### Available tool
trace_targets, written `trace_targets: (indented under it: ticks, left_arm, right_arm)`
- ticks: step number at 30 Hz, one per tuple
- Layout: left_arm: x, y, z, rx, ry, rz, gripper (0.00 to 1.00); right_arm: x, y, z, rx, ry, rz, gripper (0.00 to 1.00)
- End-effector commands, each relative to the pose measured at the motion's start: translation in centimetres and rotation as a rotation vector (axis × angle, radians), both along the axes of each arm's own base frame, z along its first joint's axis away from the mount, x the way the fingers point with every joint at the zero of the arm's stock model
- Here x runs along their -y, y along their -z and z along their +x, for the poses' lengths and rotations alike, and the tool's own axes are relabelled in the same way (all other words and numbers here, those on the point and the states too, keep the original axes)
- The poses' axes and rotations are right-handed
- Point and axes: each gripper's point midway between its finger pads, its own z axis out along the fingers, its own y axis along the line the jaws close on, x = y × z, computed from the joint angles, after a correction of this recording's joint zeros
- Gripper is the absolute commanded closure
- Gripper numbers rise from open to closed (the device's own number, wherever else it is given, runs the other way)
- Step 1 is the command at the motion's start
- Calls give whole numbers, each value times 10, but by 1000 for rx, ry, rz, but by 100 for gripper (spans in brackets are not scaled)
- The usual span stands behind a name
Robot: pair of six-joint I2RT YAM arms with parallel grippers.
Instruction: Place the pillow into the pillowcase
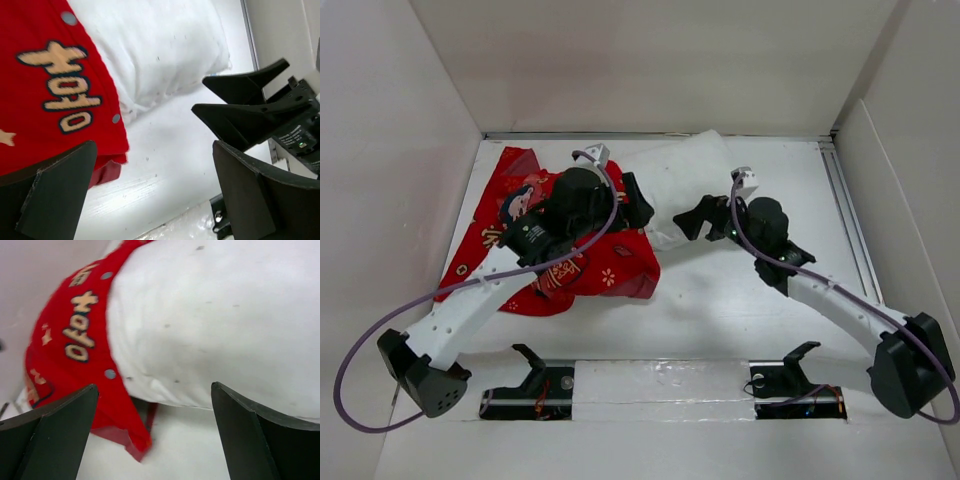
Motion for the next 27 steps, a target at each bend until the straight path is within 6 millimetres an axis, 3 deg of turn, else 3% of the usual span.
trace_targets:
  ticks: [1, 2, 3, 5, 6, 7, 8, 9, 10, 11, 12, 13, 14, 15, 16, 17, 18, 19, 20, 23, 24, 27]
  left_arm:
    - [-28, -32, 8, 73, -130, 35, 0]
    - [-28, -44, 12, 93, -143, 23, 0]
    - [-32, -45, 18, 90, -167, 34, 0]
    - [-47, -36, 47, 66, -272, 71, 0]
    - [-53, -46, 61, 83, -316, 69, 0]
    - [-63, -13, 97, -8, -357, 153, 0]
    - [-64, -13, 98, -9, -358, 154, 0]
    - [-65, -23, 114, -7, -375, 143, 0]
    - [-76, -14, 131, -32, -406, 174, 0]
    - [-70, 24, 149, -126, -389, 239, 0]
    - [-66, 11, 164, -108, -384, 228, 0]
    - [-63, 20, 174, -136, -374, 230, 2]
    - [-58, 47, 189, -189, -350, 261, 4]
    - [-38, 55, 198, -211, -270, 234, 6]
    - [-36, 44, 201, -186, -271, 218, 6]
    - [-31, 50, 206, -195, -247, 219, 8]
    - [-21, 69, 209, -241, -208, 214, 10]
    - [-16, 64, 212, -236, -182, 208, 13]
    - [-13, 70, 212, -254, -173, 211, 20]
    - [-8, 77, 212, -281, -150, 206, 45]
    - [-8, 67, 213, -254, -151, 192, 63]
    - [-6, 47, 211, -215, -142, 162, 84]
  right_arm:
    - [26, 3, 13, -41, 127, -115, 1]
    - [27, 1, 17, -43, 138, -120, 1]
    - [23, -18, 24, -7, 136, -116, 1]
    - [21, -19, 40, -3, 135, -167, 1]
    - [15, -24, 46, 3, 115, -186, 1]
    - [8, -46, 77, 45, 134, -240, 1]
    - [9, -40, 75, 22, 131, -256, 1]
    - [12, -45, 87, 30, 173, -287, 1]
    - [9, -58, 110, 44, 210, -304, 1]
    - [11, -60, 120, 44, 234, -339, 1]
    - [21, -51, 128, -1, 264, -393, 1]
    - [19, -74, 140, 26, 285, -390, 1]
    - [26, -50, 155, -34, 315, -442, 1]
    - [45, -37, 165, -105, 399, -495, 1]
    - [57, -31, 164, -132, 431, -526, 1]
    - [64, -20, 166, -167, 452, -533, 1]
    - [69, -10, 166, -205, 467, -514, 1]
    - [76, -7, 169, -210, 465, -472, 1]
    - [82, 21, 161, -261, 453, -478, 1]
    - [86, 25, 156, -245, 388, -386, 1]
    - [86, 41, 149, -269, 360, -382, 1]
    - [65, 48, 141, -270, 203, -300, 1]
